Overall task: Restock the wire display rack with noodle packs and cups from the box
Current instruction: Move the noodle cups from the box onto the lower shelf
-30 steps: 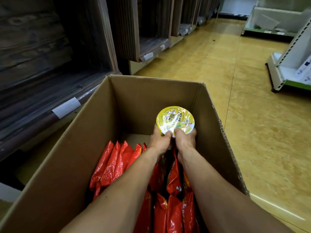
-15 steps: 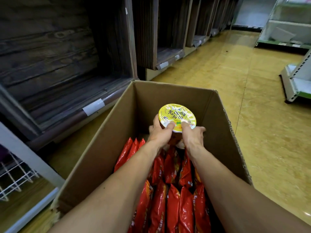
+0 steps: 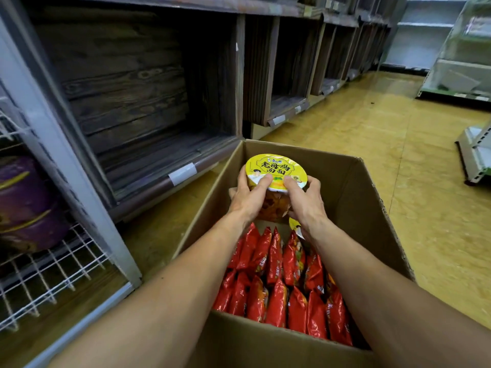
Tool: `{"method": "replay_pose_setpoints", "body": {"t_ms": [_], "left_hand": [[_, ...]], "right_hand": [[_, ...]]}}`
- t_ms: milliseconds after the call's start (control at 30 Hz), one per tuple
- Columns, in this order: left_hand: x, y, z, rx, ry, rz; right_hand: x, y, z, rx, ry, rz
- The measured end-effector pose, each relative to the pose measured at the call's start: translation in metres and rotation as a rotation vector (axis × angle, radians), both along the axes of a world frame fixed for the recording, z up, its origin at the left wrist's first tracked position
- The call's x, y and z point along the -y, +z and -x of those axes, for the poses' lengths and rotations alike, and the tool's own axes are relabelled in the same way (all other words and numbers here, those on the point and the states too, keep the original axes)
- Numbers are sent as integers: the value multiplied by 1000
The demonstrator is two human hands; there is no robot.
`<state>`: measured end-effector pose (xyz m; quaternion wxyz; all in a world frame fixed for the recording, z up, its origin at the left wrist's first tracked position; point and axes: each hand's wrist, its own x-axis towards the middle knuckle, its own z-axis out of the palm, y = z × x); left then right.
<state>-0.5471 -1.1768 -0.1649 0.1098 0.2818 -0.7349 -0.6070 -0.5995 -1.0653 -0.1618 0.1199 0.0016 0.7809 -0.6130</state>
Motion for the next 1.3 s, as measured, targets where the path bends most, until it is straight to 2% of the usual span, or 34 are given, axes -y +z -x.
{"method": "replay_pose_setpoints", "body": {"t_ms": [133,467,800,1200,1300], "left_hand": [[7,13,-17,-55,27,-32],[22,41,-43,-137,83,59],[46,60,-60,-188,156,111],[105,63,-121,-204,291,30],[123,51,-134,-226,295,-78]], "right_hand": [[9,16,-9,-21,44,18],[26,42,-14,-144,168,82],[49,59,-22,-155,213,166],[110,64,-74,-184,439,185],[121,63,-86,-212,476,139]]}}
